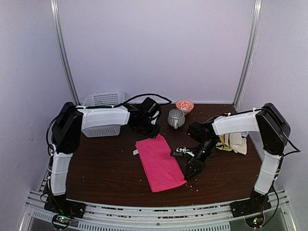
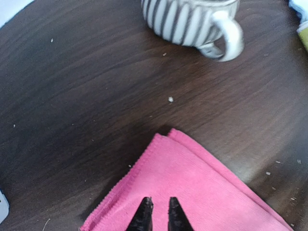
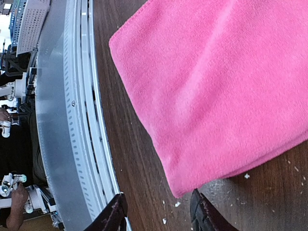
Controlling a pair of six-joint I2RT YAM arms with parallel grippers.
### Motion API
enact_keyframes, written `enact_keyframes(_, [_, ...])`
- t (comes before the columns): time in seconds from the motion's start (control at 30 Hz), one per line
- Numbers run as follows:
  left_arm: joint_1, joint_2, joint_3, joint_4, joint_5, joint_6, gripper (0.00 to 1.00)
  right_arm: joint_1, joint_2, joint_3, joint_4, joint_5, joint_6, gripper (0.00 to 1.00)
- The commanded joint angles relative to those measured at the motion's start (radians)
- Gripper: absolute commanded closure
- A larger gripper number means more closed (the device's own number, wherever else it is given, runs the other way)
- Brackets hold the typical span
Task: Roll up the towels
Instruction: Rotate the towel at the center of the board.
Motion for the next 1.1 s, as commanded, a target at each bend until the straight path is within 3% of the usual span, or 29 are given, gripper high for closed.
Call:
enact_keyframes(0.0, [0.003, -0.137, -0.060, 0.013, 0.065, -0.011, 0.85, -0.076, -0.001, -0.020, -0.084, -0.046, -0.067, 0.54])
enact_keyframes(0.17, [0.003, -0.201, -0.189, 0.037, 0.086, -0.052, 0.86, -0.118, -0.058, -0.071, -0.027, -0.008, -0.063, 0.53])
enact_keyframes(0.27, [0.003, -0.201, -0.229, 0.070, 0.090, -0.068, 0.92, -0.125, -0.126, -0.124, 0.088, 0.041, -0.025, 0.55])
enact_keyframes(0.37, [0.003, -0.163, -0.199, 0.073, 0.093, -0.075, 0.98, -0.126, -0.230, -0.241, 0.301, 0.127, 0.068, 0.59])
enact_keyframes(0.53, [0.003, -0.070, -0.123, 0.065, 0.066, -0.043, 1.00, -0.126, -0.313, -0.267, 0.446, 0.272, 0.102, 0.64])
enact_keyframes(0.67, [0.008, 0.011, -0.082, 0.072, 0.063, -0.001, 1.00, -0.126, -0.330, -0.266, 0.463, 0.369, 0.080, 0.64])
enact_keyframes(1.07, [0.008, 0.205, 0.000, 0.289, 0.256, 0.061, 0.96, -0.132, -0.468, -0.292, 0.453, 0.344, 0.004, 0.63])
